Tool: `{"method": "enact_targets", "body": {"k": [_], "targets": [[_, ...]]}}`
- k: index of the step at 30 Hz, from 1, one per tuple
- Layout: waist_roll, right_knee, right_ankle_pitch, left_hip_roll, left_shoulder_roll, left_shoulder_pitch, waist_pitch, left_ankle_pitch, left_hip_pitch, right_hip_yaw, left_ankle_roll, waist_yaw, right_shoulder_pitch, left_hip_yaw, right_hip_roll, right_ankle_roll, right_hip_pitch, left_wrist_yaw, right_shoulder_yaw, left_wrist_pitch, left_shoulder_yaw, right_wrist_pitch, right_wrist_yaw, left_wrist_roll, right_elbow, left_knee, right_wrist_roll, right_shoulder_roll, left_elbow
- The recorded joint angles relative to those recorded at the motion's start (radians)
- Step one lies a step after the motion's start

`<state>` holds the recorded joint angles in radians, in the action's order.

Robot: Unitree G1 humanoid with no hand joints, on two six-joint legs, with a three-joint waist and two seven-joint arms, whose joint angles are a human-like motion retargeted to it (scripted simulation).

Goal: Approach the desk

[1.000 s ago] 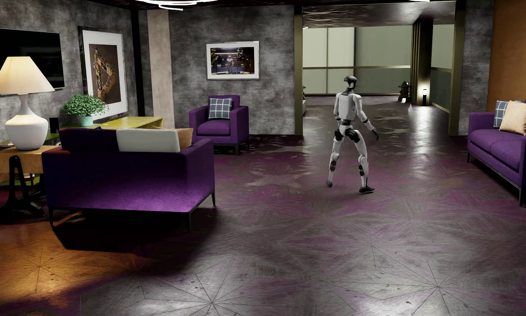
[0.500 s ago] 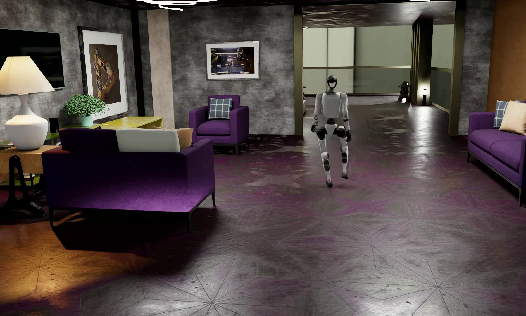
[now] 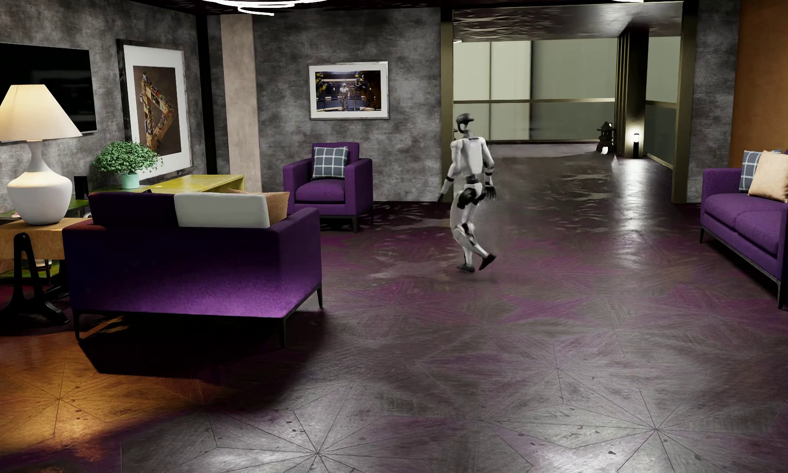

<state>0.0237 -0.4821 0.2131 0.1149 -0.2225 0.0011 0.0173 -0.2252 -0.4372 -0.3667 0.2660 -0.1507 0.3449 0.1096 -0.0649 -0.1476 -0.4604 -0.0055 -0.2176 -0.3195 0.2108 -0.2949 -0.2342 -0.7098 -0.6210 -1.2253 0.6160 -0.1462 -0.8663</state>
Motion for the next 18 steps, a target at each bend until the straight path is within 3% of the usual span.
{"method": "enact_targets", "body": {"k": [1, 2, 3, 4, 6, 8, 9, 10, 12, 13, 15, 16, 17, 18], "targets": [[0.013, 0.021, 0.023, -0.159, -0.025, 0.024, 0.0, 0.02, -0.057, -0.026, -0.113, 0.034, -0.057, 0.038, 0.007, 0.014, 0.053, 0.003, 0.036, -0.011, -0.044, 0.041, -0.011, 0.011, 0.002, -0.077, 0.012, -0.031, -0.009], [0.025, 0.033, 0.048, -0.263, -0.046, 0.068, 0.001, 0.042, -0.112, -0.04, -0.287, 0.076, -0.125, 0.061, 0.018, 0.029, 0.101, 0.019, 0.067, 0.002, -0.106, 0.085, -0.025, 0.043, -0.007, -0.101, 0.02, -0.066, 0.008], [0.032, 0.037, 0.077, -0.297, -0.069, 0.117, 0.002, 0.019, -0.165, -0.048, -0.362, 0.118, -0.203, 0.042, 0.028, 0.045, 0.146, 0.037, 0.104, 0.028, -0.181, 0.127, -0.031, 0.089, -0.012, -0.085, 0.017, -0.098, 0.044], [0.036, 0.037, 0.106, -0.29, -0.086, 0.172, 0.003, 0.017, -0.215, -0.049, -0.358, 0.156, -0.288, 0.005, 0.031, 0.062, 0.187, 0.06, 0.154, 0.057, -0.256, 0.154, -0.028, 0.14, -0.013, -0.035, 0.028, -0.138, 0.089], [0.034, 0.032, 0.161, -0.242, -0.088, 0.29, 0.001, 0.026, -0.27, -0.039, -0.282, 0.214, -0.479, -0.051, 0.024, 0.098, 0.257, 0.119, 0.272, 0.099, -0.398, 0.171, -0.01, 0.231, -0.014, 0.185, 0.054, -0.208, 0.177], [0.025, 0.069, 0.198, -0.203, -0.04, 0.382, -0.007, 0.125, -0.248, -0.039, -0.225, 0.245, -0.662, -0.068, 0.016, 0.133, 0.338, 0.181, 0.391, 0.092, -0.52, 0.129, 0.055, 0.28, -0.014, 0.578, 0.068, -0.251, 0.228], [0.019, 0.099, 0.212, -0.194, -0.006, 0.417, -0.015, 0.163, -0.207, -0.045, -0.105, 0.255, -0.738, -0.081, 0.018, 0.153, 0.383, 0.197, 0.447, 0.083, -0.575, 0.106, 0.095, 0.295, -0.006, 0.812, 0.083, -0.261, 0.243], [0.015, 0.111, 0.231, -0.197, 0.031, 0.45, -0.021, 0.127, -0.165, -0.049, -0.032, 0.264, -0.793, -0.086, 0.019, 0.181, 0.428, 0.204, 0.486, 0.071, -0.618, 0.087, 0.131, 0.298, 0.008, 0.977, 0.096, -0.258, 0.253], [0.011, 0.104, 0.245, -0.209, 0.116, 0.488, -0.029, 0.236, -0.115, -0.052, -0.166, 0.279, -0.821, 0.05, -0.011, 0.248, 0.508, 0.175, 0.503, 0.059, -0.65, 0.058, 0.125, 0.285, 0.055, 0.985, 0.106, -0.232, 0.238], [0.002, 0.059, 0.216, -0.173, 0.15, 0.491, -0.027, 0.245, -0.095, -0.041, -0.263, 0.287, -0.797, 0.05, -0.053, 0.292, 0.538, 0.145, 0.495, 0.051, -0.629, 0.064, 0.1, 0.244, 0.083, 0.937, 0.091, -0.216, 0.211], [-0.022, -0.166, 0.034, -0.105, 0.197, 0.472, -0.013, 0.117, -0.061, 0.008, -0.294, 0.291, -0.684, 0.038, -0.148, 0.361, 0.521, 0.069, 0.471, 0.041, -0.569, 0.07, 0.077, 0.136, 0.109, 0.809, 0.038, -0.174, 0.142], [-0.034, -0.316, -0.106, -0.08, 0.228, 0.458, -0.007, 0.07, -0.03, 0.073, -0.294, 0.285, -0.632, 0.037, -0.183, 0.37, 0.465, 0.018, 0.493, 0.046, -0.558, 0.059, 0.116, 0.104, 0.089, 0.787, 0.037, -0.156, 0.126], [-0.044, -0.492, -0.199, -0.057, 0.263, 0.447, 0.0, 0.037, 0.011, 0.141, -0.3, 0.275, -0.6, 0.035, -0.217, 0.318, 0.378, -0.025, 0.535, 0.064, -0.562, 0.036, 0.185, 0.091, 0.046, 0.791, 0.056, -0.142, 0.133], [-0.056, -0.655, -0.215, -0.031, 0.297, 0.44, 0.007, 0.012, 0.056, 0.212, -0.308, 0.264, -0.582, 0.037, -0.243, 0.269, 0.282, -0.046, 0.586, 0.091, -0.569, 0.019, 0.267, 0.087, -0.015, 0.805, 0.084, -0.134, 0.153]]}}
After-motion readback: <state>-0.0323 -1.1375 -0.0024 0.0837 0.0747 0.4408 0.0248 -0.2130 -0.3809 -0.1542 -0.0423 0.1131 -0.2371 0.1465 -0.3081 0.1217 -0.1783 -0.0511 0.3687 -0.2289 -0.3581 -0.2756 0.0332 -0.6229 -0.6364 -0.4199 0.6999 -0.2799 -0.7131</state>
